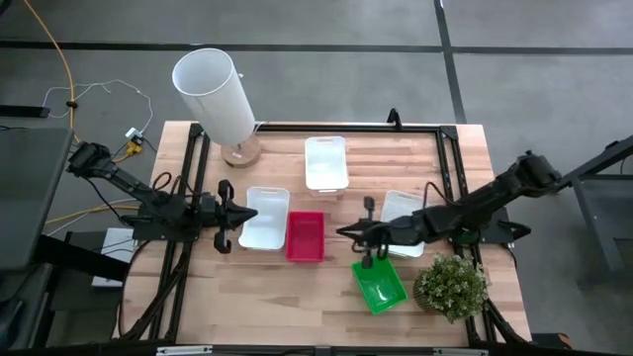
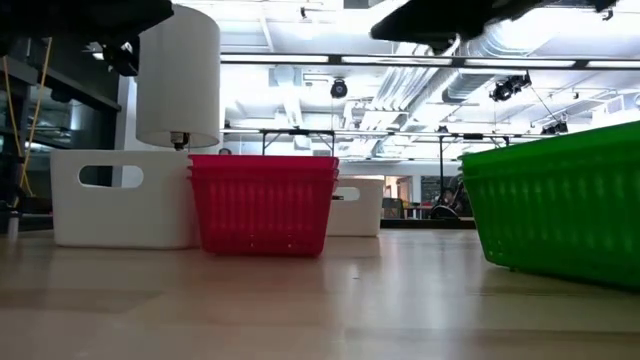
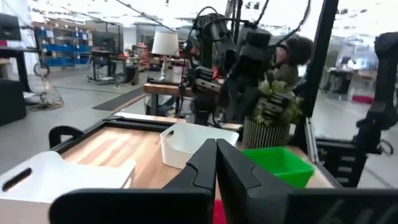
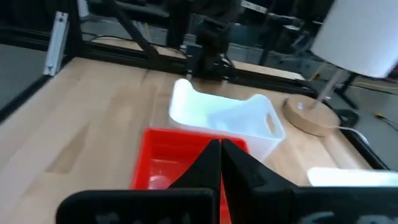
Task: Stack baskets by color
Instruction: Stack the right white bin on top of the top white bin
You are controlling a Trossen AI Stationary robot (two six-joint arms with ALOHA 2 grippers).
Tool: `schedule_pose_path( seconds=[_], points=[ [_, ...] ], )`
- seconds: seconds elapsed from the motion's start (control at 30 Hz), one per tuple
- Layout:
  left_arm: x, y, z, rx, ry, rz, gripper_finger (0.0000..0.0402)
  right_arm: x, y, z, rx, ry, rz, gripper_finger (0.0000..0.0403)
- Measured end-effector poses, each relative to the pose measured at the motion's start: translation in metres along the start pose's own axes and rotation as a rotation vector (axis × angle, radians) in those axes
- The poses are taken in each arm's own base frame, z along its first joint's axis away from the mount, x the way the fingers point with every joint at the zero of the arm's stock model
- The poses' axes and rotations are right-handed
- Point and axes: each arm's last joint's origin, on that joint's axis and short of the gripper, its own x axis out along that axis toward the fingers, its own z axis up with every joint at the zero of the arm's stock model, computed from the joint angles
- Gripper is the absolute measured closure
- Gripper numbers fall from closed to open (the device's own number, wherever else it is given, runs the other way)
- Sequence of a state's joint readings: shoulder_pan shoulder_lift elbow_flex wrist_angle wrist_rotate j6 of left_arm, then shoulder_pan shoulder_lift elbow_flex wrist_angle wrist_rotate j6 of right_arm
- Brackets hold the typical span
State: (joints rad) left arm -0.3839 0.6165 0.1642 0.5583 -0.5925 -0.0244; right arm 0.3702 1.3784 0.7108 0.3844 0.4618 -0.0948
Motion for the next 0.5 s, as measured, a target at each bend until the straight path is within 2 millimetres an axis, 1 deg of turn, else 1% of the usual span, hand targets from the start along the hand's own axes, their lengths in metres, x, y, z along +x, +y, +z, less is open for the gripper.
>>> schedule_pose_path(
  seconds=[0.1, 0.27, 0.33, 0.4, 0.5],
  points=[
    [-0.004, -0.002, 0.002, 0.014, -0.012, 0.034, 0.0401, -0.015, -0.007, -0.016, 0.028, -0.027, -0.057, 0.0403],
    [-0.012, -0.006, 0.007, 0.049, -0.03, 0.048, 0.0401, -0.05, -0.026, -0.039, 0.152, -0.217, -0.106, 0.0403],
    [-0.015, -0.007, 0.008, 0.062, -0.031, 0.06, 0.0401, -0.06, -0.03, -0.049, 0.185, -0.269, -0.096, 0.0403],
    [-0.017, -0.007, 0.008, 0.071, -0.029, 0.073, 0.0401, -0.066, -0.032, -0.055, 0.201, -0.294, -0.091, 0.0403],
    [-0.018, -0.008, 0.006, 0.085, -0.014, 0.075, 0.0401, -0.067, -0.034, -0.055, 0.227, -0.309, -0.09, 0.0403]
  ],
)
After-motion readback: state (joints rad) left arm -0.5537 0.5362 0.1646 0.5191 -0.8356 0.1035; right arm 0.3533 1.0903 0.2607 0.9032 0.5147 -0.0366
